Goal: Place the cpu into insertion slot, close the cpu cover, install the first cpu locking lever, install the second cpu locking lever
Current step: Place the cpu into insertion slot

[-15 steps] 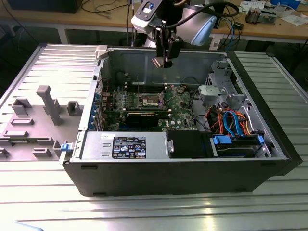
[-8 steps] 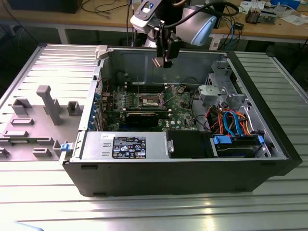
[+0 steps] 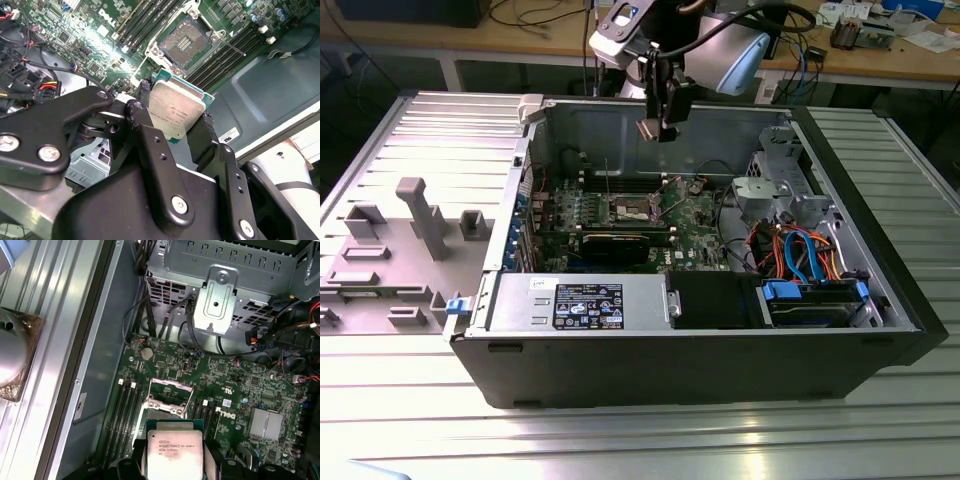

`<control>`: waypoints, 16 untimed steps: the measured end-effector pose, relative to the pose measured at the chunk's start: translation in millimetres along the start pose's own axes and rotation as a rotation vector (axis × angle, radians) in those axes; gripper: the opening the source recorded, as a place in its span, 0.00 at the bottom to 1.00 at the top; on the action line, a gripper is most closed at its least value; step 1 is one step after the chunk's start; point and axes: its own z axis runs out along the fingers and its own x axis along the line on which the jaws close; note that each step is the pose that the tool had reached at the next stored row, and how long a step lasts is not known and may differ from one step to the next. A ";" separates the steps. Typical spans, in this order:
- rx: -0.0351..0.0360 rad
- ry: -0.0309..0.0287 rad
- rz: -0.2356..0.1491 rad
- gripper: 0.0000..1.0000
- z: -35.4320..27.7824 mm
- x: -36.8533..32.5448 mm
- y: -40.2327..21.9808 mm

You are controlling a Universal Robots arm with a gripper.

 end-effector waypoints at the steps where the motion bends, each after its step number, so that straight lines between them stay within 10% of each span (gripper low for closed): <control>1: 0.0000 -0.0005 0.007 0.54 0.1 0.0 0.0; 16: -0.0014 -0.0089 0.141 0.54 1.2 0.0 -0.1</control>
